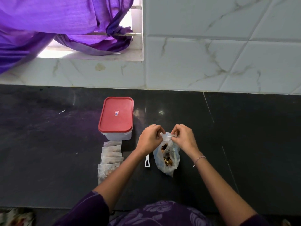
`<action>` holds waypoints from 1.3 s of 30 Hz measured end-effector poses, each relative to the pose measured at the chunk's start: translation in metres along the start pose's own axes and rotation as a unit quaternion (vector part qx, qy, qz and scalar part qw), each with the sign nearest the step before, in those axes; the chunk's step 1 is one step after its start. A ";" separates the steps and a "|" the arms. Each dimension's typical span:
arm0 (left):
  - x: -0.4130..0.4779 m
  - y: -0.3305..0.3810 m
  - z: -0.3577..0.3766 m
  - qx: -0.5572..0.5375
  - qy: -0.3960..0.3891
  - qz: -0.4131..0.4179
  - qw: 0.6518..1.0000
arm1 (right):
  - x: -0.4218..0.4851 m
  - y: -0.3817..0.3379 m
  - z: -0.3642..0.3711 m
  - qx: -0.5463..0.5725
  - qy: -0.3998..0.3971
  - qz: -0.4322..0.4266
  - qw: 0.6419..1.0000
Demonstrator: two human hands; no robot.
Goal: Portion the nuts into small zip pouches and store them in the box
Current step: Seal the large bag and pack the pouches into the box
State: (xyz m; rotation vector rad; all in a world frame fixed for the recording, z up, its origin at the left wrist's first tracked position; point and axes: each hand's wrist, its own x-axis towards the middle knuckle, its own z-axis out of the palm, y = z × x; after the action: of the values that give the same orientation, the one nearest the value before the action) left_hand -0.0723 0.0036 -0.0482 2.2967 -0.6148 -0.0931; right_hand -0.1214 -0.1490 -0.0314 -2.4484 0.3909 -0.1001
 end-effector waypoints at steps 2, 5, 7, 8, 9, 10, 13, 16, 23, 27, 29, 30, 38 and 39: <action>0.000 0.004 0.003 -0.004 0.030 -0.009 0.999 | -0.003 -0.002 0.010 -0.031 0.056 -0.033 0.997; 0.000 0.002 0.003 -0.086 0.020 -0.051 0.995 | -0.001 0.008 0.019 0.065 0.077 0.010 0.995; -0.003 -0.001 0.000 -0.135 -0.021 -0.095 0.986 | 0.000 0.016 0.016 0.219 0.036 0.105 0.969; -0.006 -0.004 0.001 -0.140 -0.025 -0.108 0.984 | -0.001 0.020 0.014 0.278 0.007 0.150 0.949; -0.010 -0.005 0.002 -0.136 -0.018 -0.120 0.983 | -0.003 0.025 0.012 0.300 -0.013 0.180 0.937; -0.014 -0.006 0.003 -0.129 -0.005 -0.137 0.982 | -0.005 0.032 0.011 0.283 -0.020 0.197 0.938; -0.027 -0.011 0.010 -0.104 0.008 -0.217 0.971 | -0.017 0.048 0.011 0.264 -0.037 0.258 0.929; -0.041 -0.009 0.016 -0.104 -0.063 -0.282 0.952 | -0.035 0.047 0.010 0.311 -0.127 0.321 0.886; -0.040 0.015 0.008 -0.378 -0.071 -0.399 0.832 | -0.050 0.029 0.015 0.493 -0.130 0.368 0.778; -0.041 0.014 -0.004 -0.539 -0.052 -0.431 0.722 | -0.050 0.031 0.010 0.609 -0.115 0.380 0.687; -0.044 0.012 -0.005 -0.576 -0.049 -0.425 0.697 | -0.051 0.033 0.006 0.635 -0.134 0.359 0.671; -0.047 0.011 -0.004 -0.576 -0.050 -0.419 0.700 | -0.052 0.034 0.005 0.638 -0.149 0.346 0.671; -0.058 0.003 0.006 -0.524 -0.073 -0.359 0.769 | -0.054 0.025 0.007 0.514 -0.172 0.296 0.787; -0.058 0.004 0.007 -0.507 -0.059 -0.359 0.782 | -0.053 0.023 0.009 0.499 -0.165 0.293 0.799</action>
State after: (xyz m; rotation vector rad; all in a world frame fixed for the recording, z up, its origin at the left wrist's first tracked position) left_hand -0.1269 0.0230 -0.0574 1.3185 0.2882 -0.7435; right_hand -0.1766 -0.1445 -0.0507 -1.1889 0.6969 0.3134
